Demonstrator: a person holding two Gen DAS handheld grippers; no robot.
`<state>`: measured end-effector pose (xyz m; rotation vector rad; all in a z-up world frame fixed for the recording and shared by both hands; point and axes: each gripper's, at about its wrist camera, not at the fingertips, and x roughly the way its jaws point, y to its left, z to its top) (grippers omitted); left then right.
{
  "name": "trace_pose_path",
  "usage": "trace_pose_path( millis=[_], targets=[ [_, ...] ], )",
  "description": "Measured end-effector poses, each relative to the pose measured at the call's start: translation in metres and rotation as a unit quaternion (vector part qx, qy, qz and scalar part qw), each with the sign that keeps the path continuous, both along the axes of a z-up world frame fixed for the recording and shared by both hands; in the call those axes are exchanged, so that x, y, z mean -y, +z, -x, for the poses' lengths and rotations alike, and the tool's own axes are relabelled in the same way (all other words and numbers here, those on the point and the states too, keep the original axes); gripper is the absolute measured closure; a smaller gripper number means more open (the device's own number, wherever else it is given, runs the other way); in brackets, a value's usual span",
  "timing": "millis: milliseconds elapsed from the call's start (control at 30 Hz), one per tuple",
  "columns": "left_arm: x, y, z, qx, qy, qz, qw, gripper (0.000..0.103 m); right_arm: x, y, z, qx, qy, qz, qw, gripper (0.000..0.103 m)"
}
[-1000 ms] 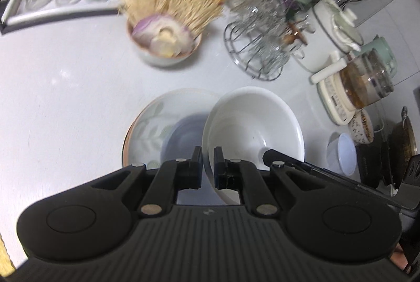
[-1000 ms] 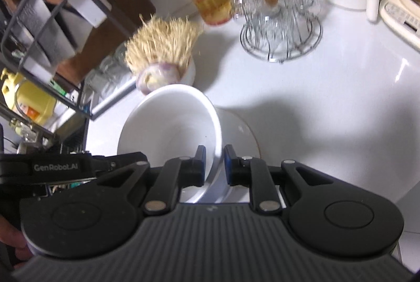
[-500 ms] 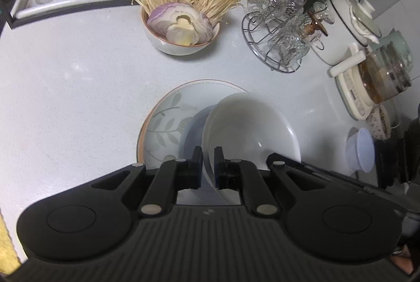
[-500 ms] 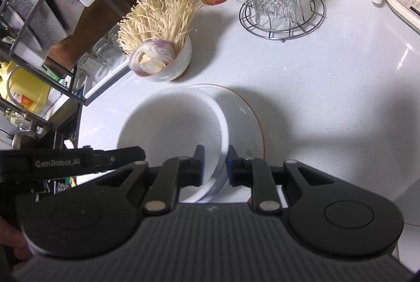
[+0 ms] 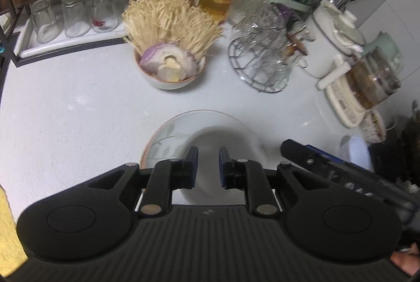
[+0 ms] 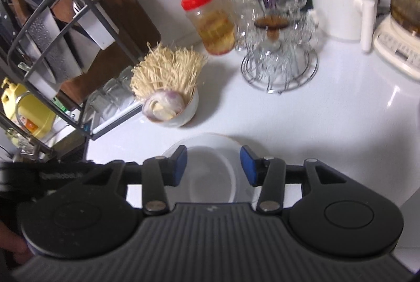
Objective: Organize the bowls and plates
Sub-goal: 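Open both grippers and withdraw them from the white bowl, then move both grippers to the remaining light blue bowl by the kettle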
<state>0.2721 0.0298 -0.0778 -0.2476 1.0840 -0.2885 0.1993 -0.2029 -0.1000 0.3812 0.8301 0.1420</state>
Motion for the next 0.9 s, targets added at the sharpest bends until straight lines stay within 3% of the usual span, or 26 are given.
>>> trace_pose_path(
  millis=[367,567,900],
  targets=[
    [0.009,0.02,0.02,0.053,-0.046,-0.014,0.9974,0.085,0.005,0.016,0.027,0.038,-0.054,0.03,0.997,0.055],
    [0.013,0.027,0.032,0.099,-0.077,-0.034,0.9915,0.085,0.007,0.025,0.045,0.059,-0.086,0.043,0.994,0.055],
    [0.018,0.023,0.048,0.104,-0.127,-0.021,0.9862,0.085,0.003,0.021,0.085,0.052,-0.143,0.063,0.986,0.055]
  ],
)
